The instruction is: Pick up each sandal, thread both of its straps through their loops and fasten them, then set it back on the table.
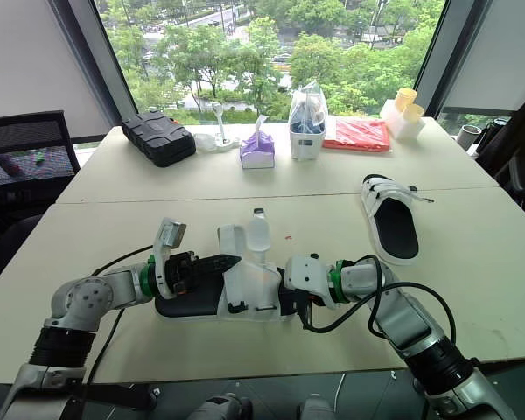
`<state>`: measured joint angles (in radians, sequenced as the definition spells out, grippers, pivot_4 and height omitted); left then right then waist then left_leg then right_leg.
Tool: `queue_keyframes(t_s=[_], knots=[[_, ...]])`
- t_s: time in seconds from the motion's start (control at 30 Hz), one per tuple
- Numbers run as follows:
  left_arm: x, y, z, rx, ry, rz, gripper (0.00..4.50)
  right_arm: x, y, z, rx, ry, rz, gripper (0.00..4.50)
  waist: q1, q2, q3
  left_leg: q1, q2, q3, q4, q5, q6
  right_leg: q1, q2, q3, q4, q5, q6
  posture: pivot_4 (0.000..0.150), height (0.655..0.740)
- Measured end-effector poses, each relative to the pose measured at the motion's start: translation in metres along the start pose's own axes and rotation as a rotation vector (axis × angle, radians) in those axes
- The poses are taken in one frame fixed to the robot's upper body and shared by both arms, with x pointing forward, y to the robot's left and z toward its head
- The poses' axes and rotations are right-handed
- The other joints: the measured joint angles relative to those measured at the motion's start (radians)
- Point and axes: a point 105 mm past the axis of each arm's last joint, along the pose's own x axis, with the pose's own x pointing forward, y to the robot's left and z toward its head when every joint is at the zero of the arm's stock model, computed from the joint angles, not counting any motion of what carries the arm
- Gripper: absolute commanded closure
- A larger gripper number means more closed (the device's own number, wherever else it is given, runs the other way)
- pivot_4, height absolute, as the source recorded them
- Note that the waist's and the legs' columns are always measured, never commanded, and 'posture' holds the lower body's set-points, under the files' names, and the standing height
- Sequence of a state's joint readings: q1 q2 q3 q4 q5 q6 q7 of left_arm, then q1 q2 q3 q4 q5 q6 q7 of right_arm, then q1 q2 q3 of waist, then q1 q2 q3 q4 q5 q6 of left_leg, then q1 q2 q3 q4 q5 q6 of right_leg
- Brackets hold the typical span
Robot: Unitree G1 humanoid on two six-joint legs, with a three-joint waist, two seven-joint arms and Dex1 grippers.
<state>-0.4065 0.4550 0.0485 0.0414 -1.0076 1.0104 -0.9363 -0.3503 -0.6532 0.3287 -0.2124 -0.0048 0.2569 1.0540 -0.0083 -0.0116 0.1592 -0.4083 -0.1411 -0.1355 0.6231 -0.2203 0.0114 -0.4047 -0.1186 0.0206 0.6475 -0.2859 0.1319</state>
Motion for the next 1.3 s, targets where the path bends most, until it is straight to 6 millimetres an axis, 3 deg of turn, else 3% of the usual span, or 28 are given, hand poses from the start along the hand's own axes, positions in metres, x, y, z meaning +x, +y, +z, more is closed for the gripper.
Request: queue_keyframes(t_s=[0.47,0.87,1.17,1.3], knots=[[0.008,0.005,0.008,0.022,0.016,-0.02,4.41,-0.001,0.0,-0.001,0.01,0.009,-0.006,4.5,0.0,0.0,0.0,0.0,0.0,0.0,0.0,0.0,0.0,0.0,0.0,0.0,0.0,0.0,0.0,0.15,0.74],[0.01,-0.003,0.014,-0.036,0.021,-0.058,4.41,-0.001,0.0,-0.001,0.009,0.009,-0.007,4.5,0.0,0.0,0.0,0.0,0.0,0.0,0.0,0.0,0.0,0.0,0.0,0.0,0.0,0.0,0.0,0.15,0.74],[0.009,-0.004,0.01,-0.056,0.038,-0.055,4.41,0.0,0.001,0.0,0.007,0.01,-0.013,4.5,0.0,0.0,0.0,0.0,0.0,0.0,0.0,0.0,0.0,0.0,0.0,0.0,0.0,0.0,0.0,0.15,0.74],[0.007,-0.002,-0.001,-0.048,0.068,-0.05,4.41,0.0,0.001,0.0,0.005,0.012,-0.014,4.5,0.0,0.0,0.0,0.0,0.0,0.0,0.0,0.0,0.0,0.0,0.0,0.0,0.0,0.0,0.0,0.15,0.74]])
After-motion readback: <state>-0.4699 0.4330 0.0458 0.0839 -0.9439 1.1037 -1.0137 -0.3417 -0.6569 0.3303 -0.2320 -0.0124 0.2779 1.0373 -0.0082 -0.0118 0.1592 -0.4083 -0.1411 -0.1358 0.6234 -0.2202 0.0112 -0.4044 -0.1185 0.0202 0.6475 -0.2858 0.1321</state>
